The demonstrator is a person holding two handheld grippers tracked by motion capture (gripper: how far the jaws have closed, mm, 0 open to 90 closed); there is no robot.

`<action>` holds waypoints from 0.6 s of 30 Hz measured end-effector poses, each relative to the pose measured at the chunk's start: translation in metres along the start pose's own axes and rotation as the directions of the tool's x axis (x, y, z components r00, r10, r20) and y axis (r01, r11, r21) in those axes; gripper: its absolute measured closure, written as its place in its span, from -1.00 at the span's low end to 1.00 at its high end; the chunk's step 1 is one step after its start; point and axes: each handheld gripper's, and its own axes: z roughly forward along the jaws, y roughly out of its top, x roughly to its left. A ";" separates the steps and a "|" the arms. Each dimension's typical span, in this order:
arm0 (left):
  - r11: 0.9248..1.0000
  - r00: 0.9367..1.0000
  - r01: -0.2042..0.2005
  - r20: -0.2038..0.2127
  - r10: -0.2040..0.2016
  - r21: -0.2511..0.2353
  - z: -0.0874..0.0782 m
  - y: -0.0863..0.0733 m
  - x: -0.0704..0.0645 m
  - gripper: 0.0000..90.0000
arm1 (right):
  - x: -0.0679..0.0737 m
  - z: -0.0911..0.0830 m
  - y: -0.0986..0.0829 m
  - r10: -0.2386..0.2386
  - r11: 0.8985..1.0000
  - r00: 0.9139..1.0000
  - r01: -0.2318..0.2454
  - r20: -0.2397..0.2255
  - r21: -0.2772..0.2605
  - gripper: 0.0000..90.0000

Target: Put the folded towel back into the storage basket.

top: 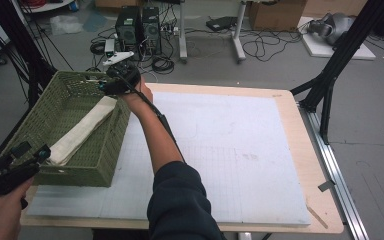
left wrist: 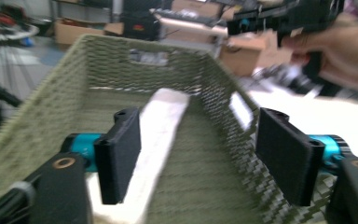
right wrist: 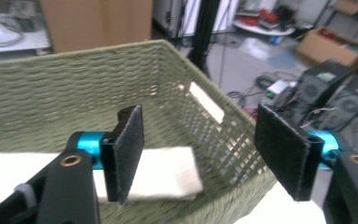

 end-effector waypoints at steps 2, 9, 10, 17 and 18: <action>1.000 1.000 0.015 0.024 -0.015 0.003 0.002 0.001 -0.001 -0.44 | -0.002 -0.009 -0.002 0.008 1.000 1.000 -0.008 -0.023 -0.002 -0.34; 0.999 0.996 -0.031 0.086 0.029 0.017 0.010 0.002 -0.017 -0.57 | -0.011 -0.042 -0.014 0.043 0.999 0.998 -0.043 -0.049 -0.001 -0.55; 0.999 0.994 -0.043 0.098 0.041 0.019 0.011 0.002 -0.020 -0.57 | -0.012 -0.047 -0.016 0.048 0.999 0.998 -0.048 -0.047 0.000 -0.57; 0.997 0.982 -0.071 0.174 0.067 0.017 0.022 0.002 -0.038 -0.57 | -0.021 -0.083 -0.031 0.050 0.999 0.998 -0.050 -0.031 0.016 -0.59; 0.997 0.981 -0.076 0.182 0.072 0.016 0.024 0.002 -0.041 -0.57 | -0.022 -0.088 -0.032 0.047 0.999 0.998 -0.047 -0.029 0.017 -0.59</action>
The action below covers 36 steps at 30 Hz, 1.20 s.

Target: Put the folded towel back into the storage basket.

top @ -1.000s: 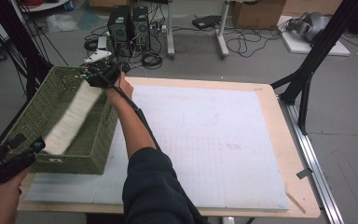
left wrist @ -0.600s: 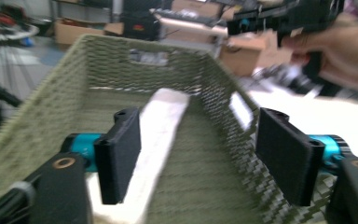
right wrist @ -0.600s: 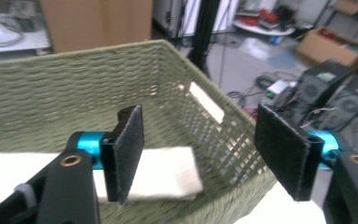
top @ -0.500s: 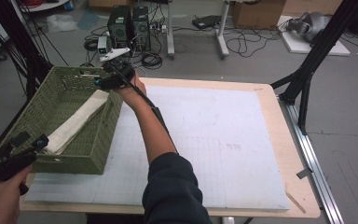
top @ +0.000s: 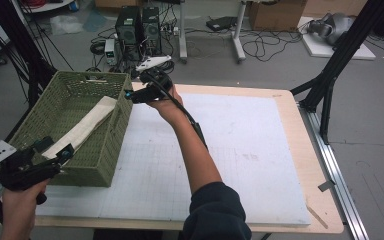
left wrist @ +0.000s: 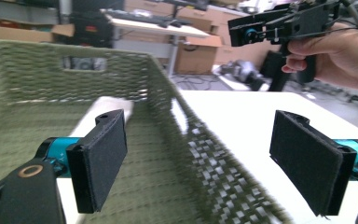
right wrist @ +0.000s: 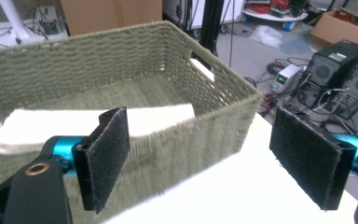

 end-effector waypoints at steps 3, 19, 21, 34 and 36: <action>1.000 0.999 -0.016 0.039 0.016 0.003 0.007 0.002 -0.008 -0.58 | -0.004 -0.017 -0.005 -0.001 1.000 1.000 0.002 0.003 -0.008 -0.59; 0.997 0.975 -0.067 0.212 0.060 0.027 0.044 0.004 -0.050 -0.58 | -0.023 -0.111 -0.045 0.025 0.999 0.996 -0.022 0.087 -0.040 -0.59; 0.997 0.973 -0.072 0.223 0.064 0.030 0.049 0.003 -0.054 -0.58 | -0.026 -0.121 -0.051 0.030 0.999 0.995 -0.026 0.097 -0.040 -0.59; 0.992 0.949 -0.098 0.306 0.071 0.074 0.075 -0.007 -0.078 -0.57 | -0.038 -0.179 -0.088 0.075 0.995 0.983 -0.063 0.169 -0.072 -0.59; 0.992 0.945 -0.100 0.320 0.069 0.081 0.078 -0.008 -0.081 -0.57 | -0.039 -0.187 -0.093 0.073 0.996 0.980 -0.063 0.183 -0.064 -0.59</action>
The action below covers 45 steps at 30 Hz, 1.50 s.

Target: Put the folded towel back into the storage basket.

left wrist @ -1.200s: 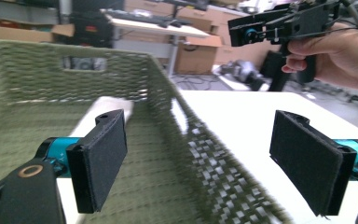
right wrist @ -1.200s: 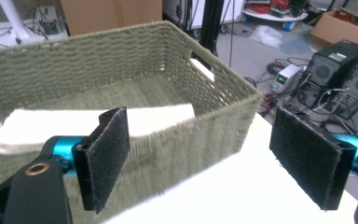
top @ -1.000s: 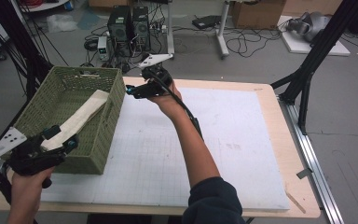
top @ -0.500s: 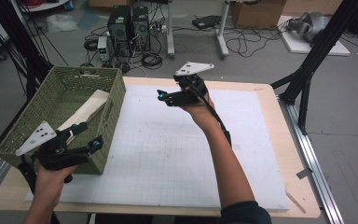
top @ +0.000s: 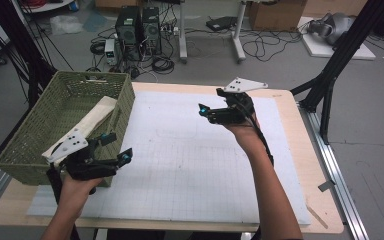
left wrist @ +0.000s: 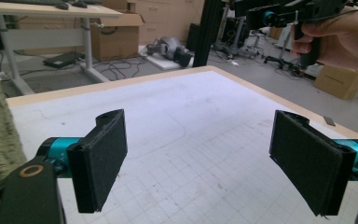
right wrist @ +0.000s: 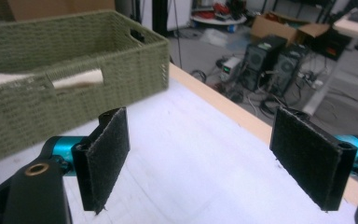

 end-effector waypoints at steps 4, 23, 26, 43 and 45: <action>1.000 0.999 0.012 0.044 -0.012 0.009 0.009 -0.003 -0.004 -0.57 | -0.003 -0.015 -0.010 0.011 1.000 1.000 -0.011 0.023 -0.006 -0.61; 0.996 0.992 -0.064 0.115 0.056 0.065 0.053 -0.038 -0.023 -0.57 | -0.004 -0.093 -0.109 0.073 0.997 0.982 -0.078 0.177 0.024 -0.63; 0.994 0.990 -0.076 0.121 0.066 0.079 0.059 -0.046 -0.025 -0.57 | 0.001 -0.104 -0.128 0.079 0.996 0.970 -0.088 0.229 0.031 -0.63; 0.991 0.988 -0.097 0.129 0.084 0.098 0.078 -0.063 -0.031 -0.57 | 0.009 -0.139 -0.178 0.113 0.991 0.946 -0.129 0.304 0.033 -0.63; 0.990 0.988 -0.099 0.128 0.086 0.099 0.079 -0.064 -0.031 -0.57 | 0.008 -0.143 -0.180 0.114 0.991 0.944 -0.129 0.310 0.030 -0.63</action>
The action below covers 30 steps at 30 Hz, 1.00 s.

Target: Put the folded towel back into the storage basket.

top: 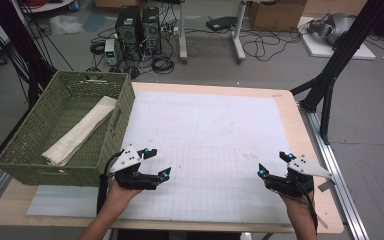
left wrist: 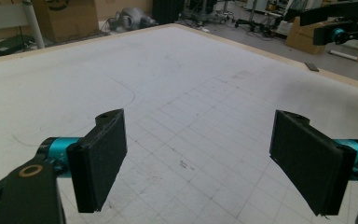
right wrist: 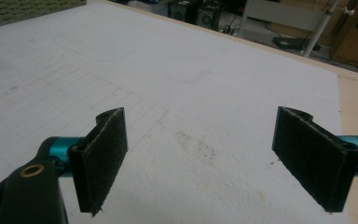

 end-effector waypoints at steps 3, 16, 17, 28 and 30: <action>1.000 1.000 0.001 -0.002 -0.002 -0.002 0.000 0.000 0.000 -0.57 | -0.002 -0.003 -0.001 0.013 1.000 1.000 -0.013 0.005 -0.009 -0.63; 1.000 1.000 0.003 -0.014 -0.003 -0.016 -0.005 0.000 0.000 -0.57 | 0.002 -0.003 -0.001 0.003 1.000 1.000 -0.003 0.011 -0.006 -0.63; 1.000 1.000 0.004 -0.015 -0.004 -0.020 -0.006 0.000 0.000 -0.57 | 0.002 -0.003 -0.001 0.000 1.000 1.000 0.000 0.009 -0.011 -0.63; 1.000 1.000 -0.001 -0.013 0.001 -0.015 -0.005 0.000 -0.001 -0.57 | 0.004 -0.001 0.000 -0.006 1.000 1.000 0.006 -0.001 -0.007 -0.63; 1.000 1.000 -0.001 -0.016 0.000 -0.017 -0.005 0.000 -0.001 -0.57 | 0.003 -0.001 0.000 -0.005 1.000 1.000 0.005 -0.002 -0.008 -0.63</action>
